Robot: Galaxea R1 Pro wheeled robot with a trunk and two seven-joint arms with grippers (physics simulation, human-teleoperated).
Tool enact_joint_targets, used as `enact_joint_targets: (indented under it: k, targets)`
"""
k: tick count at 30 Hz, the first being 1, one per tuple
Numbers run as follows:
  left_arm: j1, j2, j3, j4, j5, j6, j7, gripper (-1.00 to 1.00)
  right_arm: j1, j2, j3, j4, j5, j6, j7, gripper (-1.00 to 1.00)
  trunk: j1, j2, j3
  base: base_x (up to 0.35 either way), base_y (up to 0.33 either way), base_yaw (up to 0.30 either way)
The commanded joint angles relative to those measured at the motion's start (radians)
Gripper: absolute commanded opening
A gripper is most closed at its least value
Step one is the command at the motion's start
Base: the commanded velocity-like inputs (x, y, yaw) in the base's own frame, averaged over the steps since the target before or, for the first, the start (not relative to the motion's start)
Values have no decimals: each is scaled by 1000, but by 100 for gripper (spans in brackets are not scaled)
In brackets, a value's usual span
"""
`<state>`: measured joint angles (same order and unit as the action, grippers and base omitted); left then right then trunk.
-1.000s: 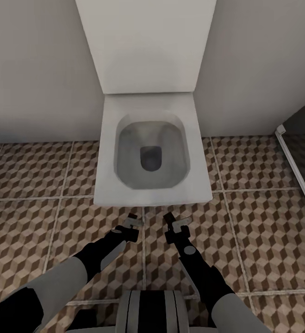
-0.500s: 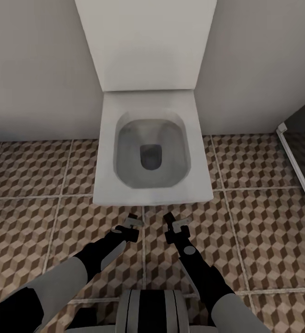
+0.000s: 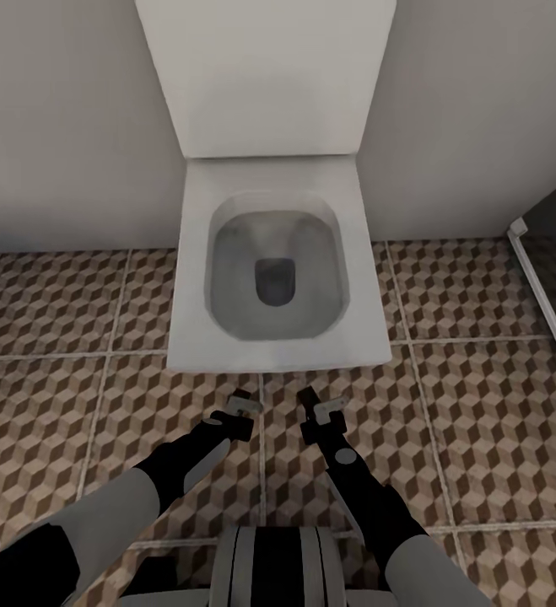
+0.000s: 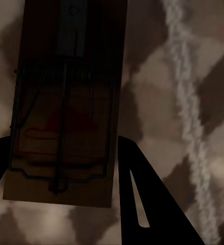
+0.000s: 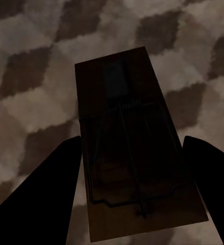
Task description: Take the four mousetraps from the cabinet in the bathroom and place them on the bathroom floor. Make sure all four end up on the same floor surface, and ensure that at least two of them are either under or directly next to the same bathroom sink.
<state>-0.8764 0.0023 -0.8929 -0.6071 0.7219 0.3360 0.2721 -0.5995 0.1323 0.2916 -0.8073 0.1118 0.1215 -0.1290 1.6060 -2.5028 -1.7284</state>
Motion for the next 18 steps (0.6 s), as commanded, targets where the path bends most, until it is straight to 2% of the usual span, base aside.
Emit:
enact_joint_targets:
  k: [1,18]
  targets:
    - [-1,1,-6,-2,5,3,9,-100,0,0,3,-2,11,9,-6,-100,0,0,-2,0,0,0]
    - [-1,1,-6,-2,5,3,9,-100,0,0,5,-2,11,8,-6,-100,0,0,-26,0,0,0]
